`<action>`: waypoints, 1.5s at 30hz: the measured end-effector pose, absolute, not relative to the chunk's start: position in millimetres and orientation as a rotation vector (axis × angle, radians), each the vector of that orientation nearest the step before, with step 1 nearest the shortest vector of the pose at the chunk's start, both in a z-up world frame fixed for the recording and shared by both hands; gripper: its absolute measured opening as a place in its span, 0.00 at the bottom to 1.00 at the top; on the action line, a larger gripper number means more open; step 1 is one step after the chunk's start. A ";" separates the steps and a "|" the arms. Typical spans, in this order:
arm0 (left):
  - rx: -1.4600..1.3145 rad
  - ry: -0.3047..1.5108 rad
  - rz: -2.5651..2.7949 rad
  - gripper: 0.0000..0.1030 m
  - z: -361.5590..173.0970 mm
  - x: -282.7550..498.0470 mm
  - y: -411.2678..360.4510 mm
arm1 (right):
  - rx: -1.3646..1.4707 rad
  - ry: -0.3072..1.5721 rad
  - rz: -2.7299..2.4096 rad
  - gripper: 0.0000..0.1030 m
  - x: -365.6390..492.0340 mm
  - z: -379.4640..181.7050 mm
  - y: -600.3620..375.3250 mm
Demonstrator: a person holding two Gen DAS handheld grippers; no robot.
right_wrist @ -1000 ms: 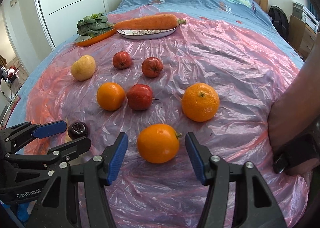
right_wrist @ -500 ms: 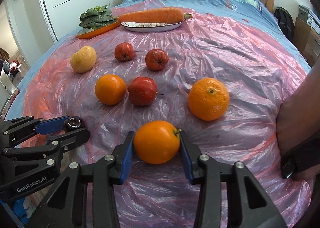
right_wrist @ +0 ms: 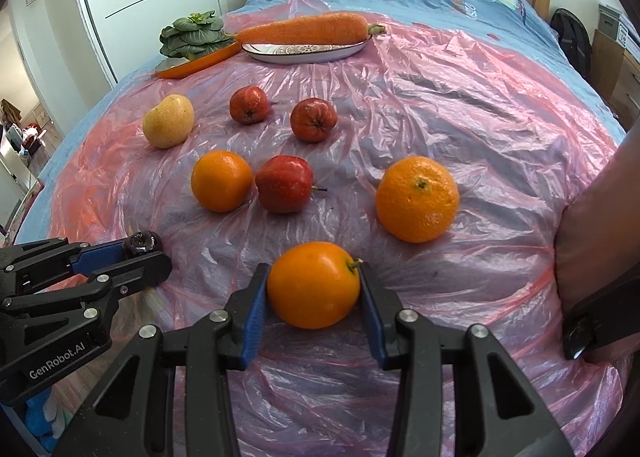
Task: Organize fruits
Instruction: 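Grasp an orange with the right gripper while the left grasps a dark plum, then carry the held orange and dark plum over the green tray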
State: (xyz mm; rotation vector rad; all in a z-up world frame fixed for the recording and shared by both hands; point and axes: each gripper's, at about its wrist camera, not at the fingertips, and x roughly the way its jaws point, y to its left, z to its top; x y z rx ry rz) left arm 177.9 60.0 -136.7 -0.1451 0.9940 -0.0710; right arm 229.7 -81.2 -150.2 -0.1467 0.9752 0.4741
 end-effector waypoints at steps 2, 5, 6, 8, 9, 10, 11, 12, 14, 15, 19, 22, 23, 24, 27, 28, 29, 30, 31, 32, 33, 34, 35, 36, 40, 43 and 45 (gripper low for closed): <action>-0.147 0.991 -0.067 0.21 -132.8 175.6 61.2 | -0.129 0.971 0.475 0.47 228.3 -144.6 -84.8; -0.156 0.985 -0.066 0.21 -126.4 171.7 62.1 | -0.122 0.963 0.473 0.47 223.7 -135.8 -88.8; -0.160 0.983 -0.067 0.21 -124.3 170.3 62.0 | -0.122 0.960 0.473 0.47 221.4 -132.7 -89.6; -0.162 0.979 -0.070 0.21 -120.1 166.5 61.1 | -0.119 0.951 0.479 0.47 214.9 -125.6 -91.2; -0.161 0.977 -0.071 0.21 -118.3 164.7 59.9 | -0.118 0.948 0.483 0.47 211.6 -121.9 -92.0; -0.160 0.976 -0.073 0.21 -116.5 162.6 58.8 | -0.121 0.946 0.487 0.47 208.0 -118.6 -92.0; -0.158 0.974 -0.074 0.21 -114.6 160.2 57.7 | -0.123 0.944 0.490 0.47 204.0 -115.2 -92.5; -0.156 0.972 -0.075 0.21 -112.4 157.2 56.5 | -0.122 0.941 0.494 0.47 199.7 -112.2 -93.9; -0.153 0.969 -0.078 0.21 -108.8 151.8 55.1 | -0.115 0.938 0.500 0.47 190.9 -106.3 -97.8; -0.151 0.969 -0.080 0.21 -107.2 148.7 54.2 | -0.112 0.937 0.502 0.47 186.7 -104.2 -100.0; -0.146 0.970 -0.098 0.21 -101.2 137.2 48.7 | -0.101 0.938 0.501 0.47 170.1 -96.8 -110.8; -0.134 0.967 -0.114 0.21 -95.9 128.6 41.1 | -0.083 0.940 0.493 0.47 160.0 -93.4 -121.9; -0.131 0.966 -0.120 0.21 -94.4 126.1 38.3 | -0.079 0.941 0.490 0.47 156.5 -92.5 -125.6; -0.129 0.966 -0.125 0.21 -93.0 123.4 35.4 | -0.077 0.942 0.487 0.47 153.2 -91.8 -129.3; -0.119 0.965 -0.142 0.21 -89.0 116.2 25.2 | -0.070 0.940 0.477 0.47 144.4 -88.4 -140.5; -0.114 0.964 -0.148 0.21 -87.5 114.3 21.9 | -0.067 0.938 0.474 0.47 142.0 -87.0 -144.3; -0.108 0.963 -0.154 0.21 -85.8 111.8 18.2 | -0.064 0.935 0.470 0.47 139.4 -85.3 -148.3; -0.102 0.962 -0.160 0.21 -84.0 109.4 14.7 | -0.061 0.933 0.466 0.47 136.2 -83.8 -152.7; -0.096 0.961 -0.166 0.21 -82.0 107.2 11.0 | -0.056 0.930 0.462 0.47 133.9 -81.9 -157.0; -0.089 0.960 -0.172 0.21 -79.7 104.9 7.2 | -0.051 0.926 0.457 0.47 131.5 -80.0 -161.8; -0.083 0.959 -0.178 0.21 -77.3 101.7 3.3 | -0.046 0.923 0.451 0.47 129.7 -78.3 -166.5; -0.076 0.957 -0.186 0.21 -75.0 99.6 -0.7 | -0.040 0.920 0.444 0.47 127.9 -76.5 -171.8; -0.068 0.955 -0.194 0.21 -72.7 97.6 -4.9 | -0.035 0.917 0.436 0.47 125.8 -74.9 -177.9; -0.063 0.954 -0.203 0.21 -70.3 95.8 -9.7 | -0.030 0.914 0.428 0.47 124.6 -73.4 -184.1; -0.053 0.950 -0.247 0.21 -59.7 90.5 -31.4 | 0.006 0.899 0.384 0.47 118.9 -67.8 -212.8; -0.054 0.953 -0.297 0.21 -52.3 87.1 -52.2 | 0.036 0.886 0.348 0.47 114.9 -63.8 -238.5; -0.053 0.955 -0.332 0.21 -47.8 85.7 -67.5 | 0.057 0.878 0.322 0.47 112.7 -61.9 -255.8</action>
